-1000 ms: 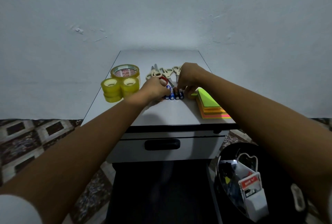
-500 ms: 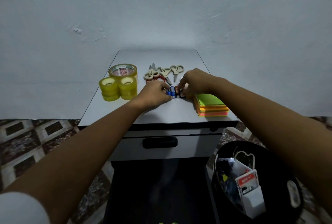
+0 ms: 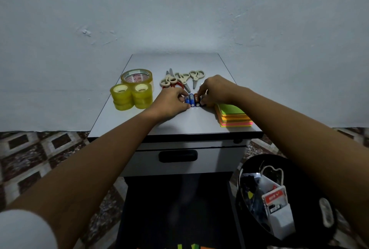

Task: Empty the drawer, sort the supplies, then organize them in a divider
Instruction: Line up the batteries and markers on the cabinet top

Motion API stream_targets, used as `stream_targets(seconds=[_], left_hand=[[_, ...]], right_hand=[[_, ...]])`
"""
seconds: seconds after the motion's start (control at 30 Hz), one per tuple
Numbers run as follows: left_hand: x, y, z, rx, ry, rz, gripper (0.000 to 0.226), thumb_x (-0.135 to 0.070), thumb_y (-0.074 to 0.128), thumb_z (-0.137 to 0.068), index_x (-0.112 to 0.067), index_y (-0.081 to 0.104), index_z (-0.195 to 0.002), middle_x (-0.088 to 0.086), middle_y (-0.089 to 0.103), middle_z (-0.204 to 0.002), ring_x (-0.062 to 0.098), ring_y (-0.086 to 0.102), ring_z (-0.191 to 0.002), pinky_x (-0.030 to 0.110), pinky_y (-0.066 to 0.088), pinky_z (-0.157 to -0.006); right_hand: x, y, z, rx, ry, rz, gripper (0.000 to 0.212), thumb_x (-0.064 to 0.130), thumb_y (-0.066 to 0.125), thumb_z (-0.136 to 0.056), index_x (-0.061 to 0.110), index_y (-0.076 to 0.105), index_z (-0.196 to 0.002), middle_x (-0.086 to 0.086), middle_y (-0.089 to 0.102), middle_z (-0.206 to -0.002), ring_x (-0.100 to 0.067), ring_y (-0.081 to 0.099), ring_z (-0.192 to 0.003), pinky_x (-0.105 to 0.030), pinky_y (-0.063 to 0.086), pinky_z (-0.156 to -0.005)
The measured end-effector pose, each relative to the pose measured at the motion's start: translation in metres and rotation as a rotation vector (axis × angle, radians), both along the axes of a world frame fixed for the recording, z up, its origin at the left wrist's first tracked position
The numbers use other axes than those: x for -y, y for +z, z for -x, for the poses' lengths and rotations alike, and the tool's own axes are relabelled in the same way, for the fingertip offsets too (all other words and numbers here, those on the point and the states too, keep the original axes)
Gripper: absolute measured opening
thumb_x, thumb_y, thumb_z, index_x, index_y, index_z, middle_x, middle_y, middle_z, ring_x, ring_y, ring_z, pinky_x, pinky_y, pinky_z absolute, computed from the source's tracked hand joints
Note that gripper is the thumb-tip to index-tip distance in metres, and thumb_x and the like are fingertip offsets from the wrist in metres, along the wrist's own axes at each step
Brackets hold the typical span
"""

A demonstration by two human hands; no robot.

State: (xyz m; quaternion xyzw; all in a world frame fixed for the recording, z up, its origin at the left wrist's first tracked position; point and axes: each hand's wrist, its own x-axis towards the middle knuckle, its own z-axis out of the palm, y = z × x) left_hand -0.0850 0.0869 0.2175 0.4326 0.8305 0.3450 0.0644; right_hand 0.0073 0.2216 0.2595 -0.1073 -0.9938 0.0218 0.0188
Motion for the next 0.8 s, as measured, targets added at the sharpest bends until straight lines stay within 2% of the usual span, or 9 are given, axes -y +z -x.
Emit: stream_targets(seconds=[0.17, 0.27, 0.43, 0.53, 0.6, 0.67, 0.8], left_hand=[[0.004, 0.002, 0.0, 0.007, 0.012, -0.001, 0.033, -0.018, 0.069, -0.08, -0.016, 0.063, -0.112, -0.005, 0.061, -0.082, 0.002, 0.052, -0.067, 0.009, 0.04, -0.053], [0.006, 0.007, -0.003, -0.017, 0.011, -0.007, 0.033, -0.016, 0.069, -0.079, -0.014, 0.064, -0.112, -0.005, 0.06, -0.082, 0.002, 0.051, -0.067, 0.004, 0.037, -0.05], [0.024, 0.019, -0.019, -0.058, -0.022, -0.046, 0.035, -0.019, 0.07, -0.081, -0.014, 0.065, -0.115, -0.006, 0.059, -0.093, 0.005, 0.054, -0.083, -0.002, 0.034, -0.06], [0.046, 0.019, -0.035, -0.019, -0.043, -0.079, 0.034, -0.022, 0.071, -0.081, -0.017, 0.065, -0.114, -0.004, 0.063, -0.096, 0.007, 0.058, -0.084, 0.009, 0.043, -0.072], [0.065, 0.014, -0.046, 0.023, -0.059, -0.093, 0.031, -0.022, 0.071, -0.081, -0.019, 0.066, -0.112, -0.002, 0.065, -0.098, 0.01, 0.061, -0.086, 0.018, 0.048, -0.078], [0.086, 0.006, -0.059, 0.027, -0.079, -0.114, 0.03, -0.021, 0.072, -0.08, -0.018, 0.066, -0.109, -0.002, 0.066, -0.097, 0.009, 0.062, -0.085, 0.014, 0.048, -0.077], [0.123, -0.023, -0.08, 0.042, -0.063, -0.119, 0.028, -0.019, 0.074, -0.079, -0.018, 0.067, -0.106, -0.007, 0.065, -0.089, -0.001, 0.061, -0.079, 0.006, 0.045, -0.074]], right_hand=[[0.002, 0.002, -0.002, -0.062, 0.0, 0.024, 0.028, 0.018, 0.06, -0.088, 0.011, 0.068, -0.114, -0.009, 0.067, -0.11, -0.02, 0.058, -0.1, -0.02, 0.034, -0.064], [0.003, 0.005, -0.005, -0.114, -0.009, 0.075, 0.03, 0.02, 0.063, -0.087, 0.009, 0.067, -0.115, -0.01, 0.067, -0.114, -0.02, 0.06, -0.102, -0.019, 0.038, -0.076], [0.02, 0.014, -0.023, -0.205, 0.022, 0.163, 0.032, 0.02, 0.066, -0.085, 0.009, 0.066, -0.115, -0.007, 0.065, -0.119, -0.018, 0.061, -0.101, -0.016, 0.038, -0.078], [0.037, 0.015, -0.043, -0.267, 0.028, 0.25, 0.029, 0.022, 0.068, -0.083, 0.011, 0.069, -0.111, -0.006, 0.068, -0.112, -0.016, 0.063, -0.097, -0.019, 0.042, -0.081], [0.051, 0.009, -0.06, -0.315, 0.02, 0.34, 0.029, 0.024, 0.07, -0.082, 0.014, 0.07, -0.109, -0.002, 0.069, -0.107, -0.012, 0.064, -0.093, -0.014, 0.044, -0.077], [0.067, -0.001, -0.078, -0.345, 0.01, 0.417, 0.029, 0.025, 0.071, -0.082, 0.015, 0.069, -0.109, 0.0, 0.069, -0.103, -0.009, 0.065, -0.091, -0.008, 0.043, -0.074], [0.095, -0.036, -0.109, -0.286, 0.004, 0.53, 0.031, 0.023, 0.072, -0.081, 0.013, 0.069, -0.11, -0.004, 0.07, -0.102, -0.012, 0.065, -0.091, -0.02, 0.05, -0.08]])
